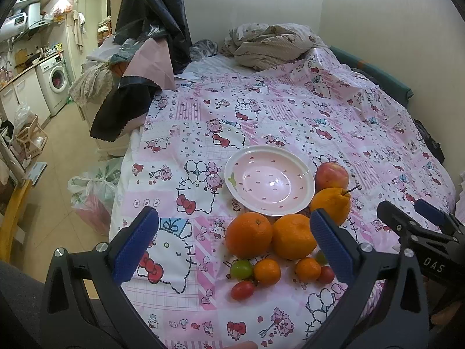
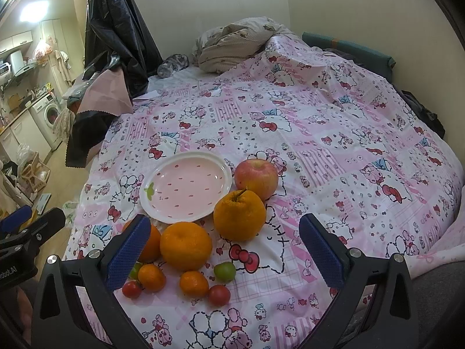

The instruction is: Organize fruits

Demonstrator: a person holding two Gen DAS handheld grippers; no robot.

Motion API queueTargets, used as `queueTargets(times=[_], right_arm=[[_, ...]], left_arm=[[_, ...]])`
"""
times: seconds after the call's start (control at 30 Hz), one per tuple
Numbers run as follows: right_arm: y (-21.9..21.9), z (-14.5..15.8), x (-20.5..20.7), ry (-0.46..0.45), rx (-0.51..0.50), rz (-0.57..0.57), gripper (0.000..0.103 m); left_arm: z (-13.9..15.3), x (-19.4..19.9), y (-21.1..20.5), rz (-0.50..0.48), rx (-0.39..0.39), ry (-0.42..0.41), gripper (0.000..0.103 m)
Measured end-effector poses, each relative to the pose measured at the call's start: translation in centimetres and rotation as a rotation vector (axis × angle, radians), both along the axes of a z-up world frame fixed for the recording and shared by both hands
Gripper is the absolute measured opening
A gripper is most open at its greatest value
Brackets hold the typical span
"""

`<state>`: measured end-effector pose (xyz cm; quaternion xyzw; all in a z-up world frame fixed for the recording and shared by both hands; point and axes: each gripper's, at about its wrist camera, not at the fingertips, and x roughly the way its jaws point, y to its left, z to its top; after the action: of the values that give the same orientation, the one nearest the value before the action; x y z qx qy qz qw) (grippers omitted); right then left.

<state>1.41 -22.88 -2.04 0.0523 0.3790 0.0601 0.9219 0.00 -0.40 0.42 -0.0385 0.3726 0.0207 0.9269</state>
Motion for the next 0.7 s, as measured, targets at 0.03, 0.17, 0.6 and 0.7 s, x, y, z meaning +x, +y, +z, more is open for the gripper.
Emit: queueTargets(times=[0.03,0.17,0.6,0.7], right_arm=[[-0.02,0.0,-0.01,-0.001,0.001,-0.001,0.103],[-0.15,0.11,-0.05,-0.001,0.004,-0.003,0.103],[-0.17,0.17,-0.03,-0.002,0.004,-0.002,0.103],[-0.17,0.18,-0.02,-0.001,0.004,-0.002,0.103]], left_arm=[[-0.01,0.01,0.03,0.0,-0.001,0.0,0.103],[0.08,0.02,0.02,0.001,-0.001,-0.002,0.103],[0.11,-0.01,0.05,0.0,0.0,-0.004,0.103],[0.15,-0.02,0.09,0.001,-0.001,-0.004,0.103]])
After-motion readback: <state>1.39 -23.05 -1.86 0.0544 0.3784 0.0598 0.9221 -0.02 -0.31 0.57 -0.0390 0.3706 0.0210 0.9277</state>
